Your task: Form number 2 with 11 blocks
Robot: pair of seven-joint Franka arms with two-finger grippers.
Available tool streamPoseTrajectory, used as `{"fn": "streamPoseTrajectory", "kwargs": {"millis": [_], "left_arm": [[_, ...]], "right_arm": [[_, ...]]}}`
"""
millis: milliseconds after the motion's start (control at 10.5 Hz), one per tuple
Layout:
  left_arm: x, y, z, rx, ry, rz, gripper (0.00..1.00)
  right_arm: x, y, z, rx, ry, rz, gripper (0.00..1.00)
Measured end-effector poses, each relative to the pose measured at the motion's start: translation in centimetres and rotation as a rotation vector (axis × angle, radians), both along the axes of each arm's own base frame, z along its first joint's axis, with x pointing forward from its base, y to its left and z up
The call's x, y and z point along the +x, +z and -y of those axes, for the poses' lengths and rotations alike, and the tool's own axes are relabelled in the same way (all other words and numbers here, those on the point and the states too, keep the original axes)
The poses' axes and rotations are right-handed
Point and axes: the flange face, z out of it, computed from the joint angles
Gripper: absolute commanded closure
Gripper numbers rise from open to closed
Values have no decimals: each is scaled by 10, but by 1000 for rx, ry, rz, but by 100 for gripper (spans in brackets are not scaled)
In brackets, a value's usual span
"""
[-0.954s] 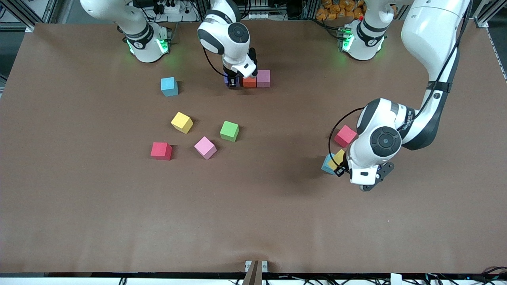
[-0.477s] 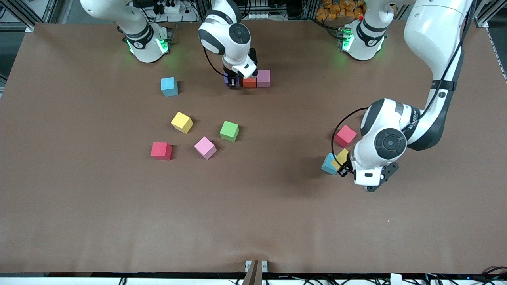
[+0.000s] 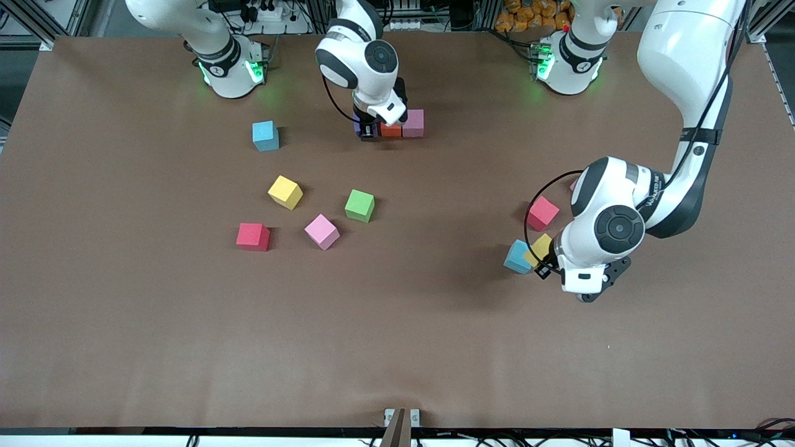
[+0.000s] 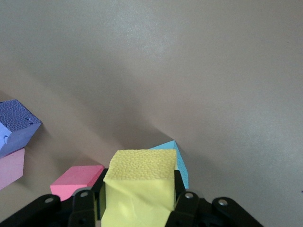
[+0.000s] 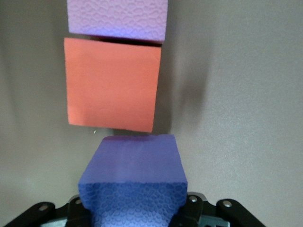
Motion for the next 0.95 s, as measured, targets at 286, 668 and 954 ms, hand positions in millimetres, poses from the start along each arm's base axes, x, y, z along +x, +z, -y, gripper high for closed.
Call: {"fn": "streamPoseTrajectory", "kwargs": {"millis": [286, 668, 954], "left_arm": [[0, -3, 0, 0, 0, -4, 62], [0, -6, 0, 1, -1, -10, 61], [0, -8, 0, 1, -1, -13, 61]], "right_arm": [[1, -5, -5, -3, 5, -7, 100], [11, 13, -10, -50, -26, -45, 100], [10, 13, -10, -48, -23, -78, 100]]}}
